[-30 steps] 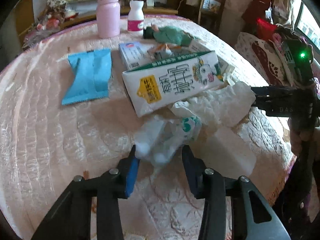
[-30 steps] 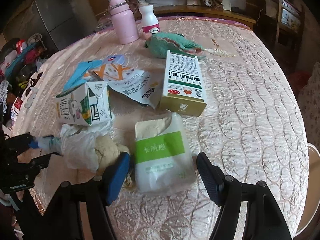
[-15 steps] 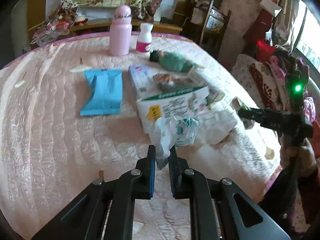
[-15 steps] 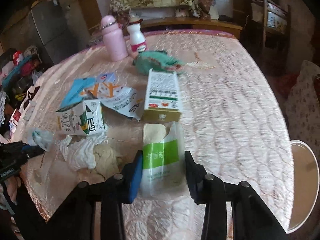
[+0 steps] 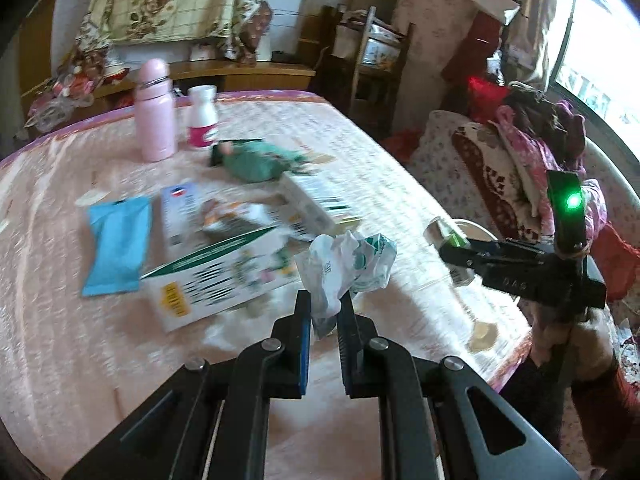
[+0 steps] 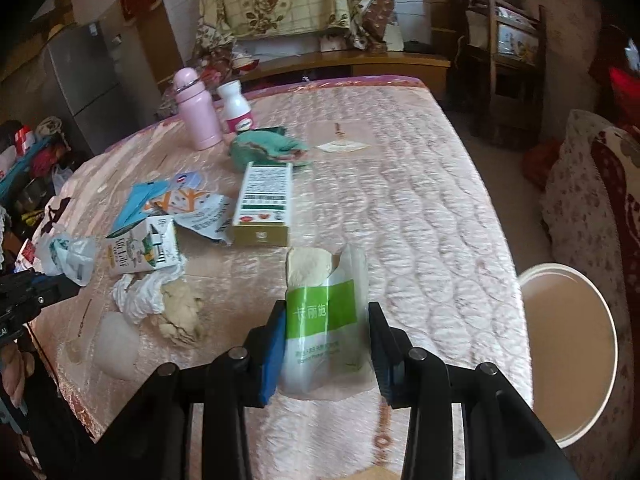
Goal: Collect trash
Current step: 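Carry the paper bag and tissue over the white bucket with both tools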
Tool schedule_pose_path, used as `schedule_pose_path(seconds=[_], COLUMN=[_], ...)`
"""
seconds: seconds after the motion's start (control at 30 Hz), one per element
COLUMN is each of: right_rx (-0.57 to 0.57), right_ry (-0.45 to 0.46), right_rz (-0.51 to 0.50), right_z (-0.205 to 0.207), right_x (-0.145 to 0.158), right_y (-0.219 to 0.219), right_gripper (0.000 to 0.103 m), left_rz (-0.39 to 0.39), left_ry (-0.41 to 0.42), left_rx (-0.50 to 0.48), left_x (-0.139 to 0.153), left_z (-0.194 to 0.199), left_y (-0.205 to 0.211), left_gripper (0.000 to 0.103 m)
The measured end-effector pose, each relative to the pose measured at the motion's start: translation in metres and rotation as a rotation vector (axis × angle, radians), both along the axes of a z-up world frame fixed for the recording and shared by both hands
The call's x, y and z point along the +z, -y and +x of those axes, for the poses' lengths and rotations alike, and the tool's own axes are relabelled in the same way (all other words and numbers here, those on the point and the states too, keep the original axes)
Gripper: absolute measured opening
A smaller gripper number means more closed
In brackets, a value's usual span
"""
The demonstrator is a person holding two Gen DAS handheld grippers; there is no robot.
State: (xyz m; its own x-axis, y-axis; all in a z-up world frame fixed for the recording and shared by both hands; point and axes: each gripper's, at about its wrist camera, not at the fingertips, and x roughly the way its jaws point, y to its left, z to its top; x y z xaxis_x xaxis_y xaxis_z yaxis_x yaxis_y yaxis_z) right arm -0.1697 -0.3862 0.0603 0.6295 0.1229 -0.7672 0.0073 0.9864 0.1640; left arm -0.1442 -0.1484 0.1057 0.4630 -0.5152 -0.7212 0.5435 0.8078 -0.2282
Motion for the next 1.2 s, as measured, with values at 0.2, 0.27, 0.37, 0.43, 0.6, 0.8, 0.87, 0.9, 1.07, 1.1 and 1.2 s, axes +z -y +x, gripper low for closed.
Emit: schedule_pose_path(seconds=[0.2, 0.27, 0.37, 0.43, 0.6, 0.8, 0.87, 0.9, 1.07, 1.1, 1.2], right_rx=[-0.071, -0.103, -0.157, -0.188, -0.268, -0.374, -0.406, -0.421, -0.492, -0.503, -0.53], right_ry=[0.007, 0.007, 0.009, 0.011, 0.012, 0.004, -0.001, -0.004, -0.024, -0.031, -0.052], right_rz=[-0.015, -0.013, -0.017, -0.028, -0.029, -0.024, -0.021, -0.021, -0.011, -0.008, 0.003], right_z=[-0.014, -0.018, -0.027, -0.031, -0.047, -0.066, -0.072, -0.075, -0.087, -0.088, -0.092], right_x=[0.003, 0.003, 0.004, 0.004, 0.004, 0.0, -0.003, -0.004, -0.016, -0.019, -0.029], right_y=[0.032, 0.046, 0.067, 0.079, 0.115, 0.161, 0.176, 0.182, 0.214, 0.22, 0.235], right_gripper=[0.041, 0.041, 0.041, 0.041, 0.041, 0.041, 0.041, 0.041, 0.041, 0.041, 0.041], left_rz=[-0.002, -0.002, -0.009, -0.01, -0.013, -0.008, -0.011, -0.011, 0.008, 0.015, 0.038], left_ry=[0.005, 0.004, -0.009, -0.015, -0.031, -0.045, -0.059, -0.062, -0.081, -0.082, -0.1], left_rx=[-0.046, -0.062, -0.092, -0.111, -0.164, -0.225, -0.241, -0.249, -0.293, -0.297, -0.304], left_x=[0.002, 0.002, 0.0, 0.0, -0.004, -0.011, -0.015, -0.017, -0.03, -0.033, -0.045], left_z=[-0.004, -0.005, -0.005, -0.006, -0.012, -0.017, -0.016, -0.017, -0.018, -0.018, -0.016], left_y=[0.054, 0.072, 0.1, 0.118, 0.166, 0.221, 0.239, 0.247, 0.29, 0.297, 0.318], left_gripper=[0.013, 0.013, 0.013, 0.013, 0.013, 0.013, 0.013, 0.013, 0.013, 0.013, 0.013])
